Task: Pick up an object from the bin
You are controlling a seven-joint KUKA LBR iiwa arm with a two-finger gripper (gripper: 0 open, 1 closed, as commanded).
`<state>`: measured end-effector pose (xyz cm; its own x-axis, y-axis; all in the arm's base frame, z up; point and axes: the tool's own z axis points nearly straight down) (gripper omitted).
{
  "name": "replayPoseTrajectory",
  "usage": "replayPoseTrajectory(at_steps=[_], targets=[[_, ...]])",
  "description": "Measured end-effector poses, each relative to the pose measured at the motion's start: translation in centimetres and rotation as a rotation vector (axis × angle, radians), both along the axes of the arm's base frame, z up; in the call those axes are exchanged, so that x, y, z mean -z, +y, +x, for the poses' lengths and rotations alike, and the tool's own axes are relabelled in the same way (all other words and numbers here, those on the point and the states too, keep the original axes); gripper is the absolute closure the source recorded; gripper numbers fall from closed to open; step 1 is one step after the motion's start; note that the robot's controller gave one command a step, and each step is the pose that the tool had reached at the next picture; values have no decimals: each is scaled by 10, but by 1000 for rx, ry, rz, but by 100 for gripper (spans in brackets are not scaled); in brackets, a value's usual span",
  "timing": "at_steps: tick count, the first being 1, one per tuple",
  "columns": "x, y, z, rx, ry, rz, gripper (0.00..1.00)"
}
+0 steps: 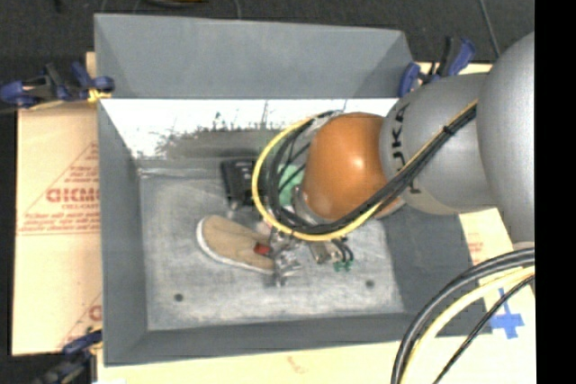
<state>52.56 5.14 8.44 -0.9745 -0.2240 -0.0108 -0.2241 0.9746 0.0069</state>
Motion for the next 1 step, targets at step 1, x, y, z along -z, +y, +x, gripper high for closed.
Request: replayPoseTrajectory(at_steps=[1], targets=[[-117,-15,-3,-57,7,-9,100]])
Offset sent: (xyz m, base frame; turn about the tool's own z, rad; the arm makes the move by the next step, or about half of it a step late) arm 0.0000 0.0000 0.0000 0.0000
